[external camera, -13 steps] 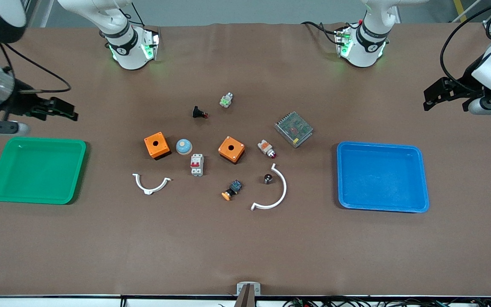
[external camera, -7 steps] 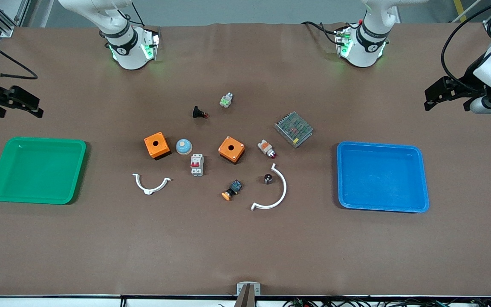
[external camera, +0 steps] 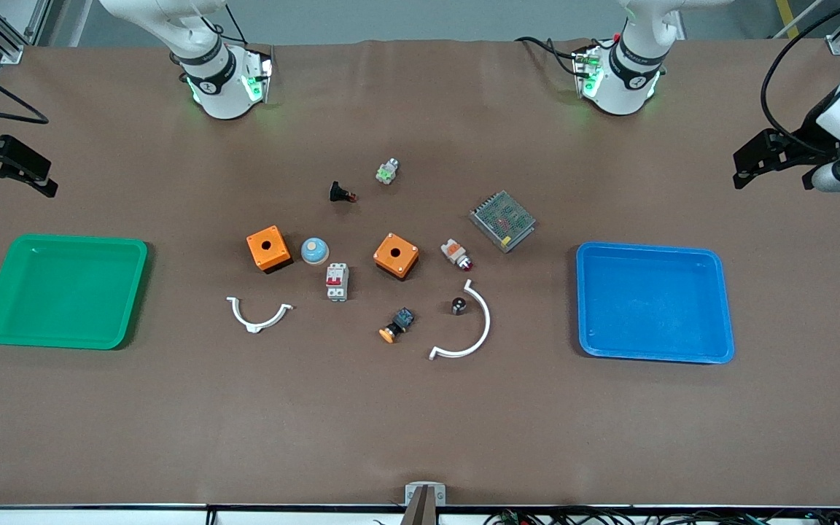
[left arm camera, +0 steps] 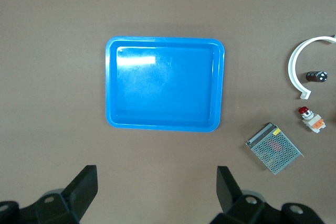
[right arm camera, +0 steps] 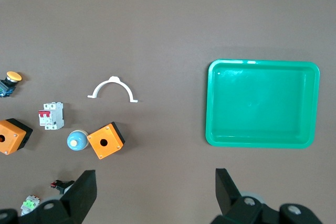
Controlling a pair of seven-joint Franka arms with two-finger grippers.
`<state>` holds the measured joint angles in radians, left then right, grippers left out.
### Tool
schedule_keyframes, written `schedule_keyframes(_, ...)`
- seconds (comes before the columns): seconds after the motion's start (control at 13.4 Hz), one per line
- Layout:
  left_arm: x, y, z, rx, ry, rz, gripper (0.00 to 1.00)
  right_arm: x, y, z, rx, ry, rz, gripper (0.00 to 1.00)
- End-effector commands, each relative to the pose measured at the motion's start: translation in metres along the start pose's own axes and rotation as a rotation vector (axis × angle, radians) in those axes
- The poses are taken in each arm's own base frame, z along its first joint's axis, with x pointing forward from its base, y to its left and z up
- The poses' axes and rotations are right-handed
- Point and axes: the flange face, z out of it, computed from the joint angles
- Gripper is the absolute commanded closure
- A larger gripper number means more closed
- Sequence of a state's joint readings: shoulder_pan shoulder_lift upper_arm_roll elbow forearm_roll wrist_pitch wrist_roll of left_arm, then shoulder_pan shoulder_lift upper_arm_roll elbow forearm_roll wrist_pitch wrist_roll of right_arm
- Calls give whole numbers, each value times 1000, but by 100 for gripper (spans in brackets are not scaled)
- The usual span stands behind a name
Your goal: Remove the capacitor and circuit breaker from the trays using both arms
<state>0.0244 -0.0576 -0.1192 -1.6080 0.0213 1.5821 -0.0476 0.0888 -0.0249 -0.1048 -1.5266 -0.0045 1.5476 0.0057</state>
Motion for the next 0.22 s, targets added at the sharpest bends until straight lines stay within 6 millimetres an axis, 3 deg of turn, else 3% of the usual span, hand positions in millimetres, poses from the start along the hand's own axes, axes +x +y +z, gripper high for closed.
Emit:
schedule_keyframes(0.0,4,-4,-7,17,4,24,0,1,3,-5,-9,0,5,0)
schedule_keyframes(0.15,4,-3,-8,17,6,26,0,1,2,-5,-7,2,3,0)
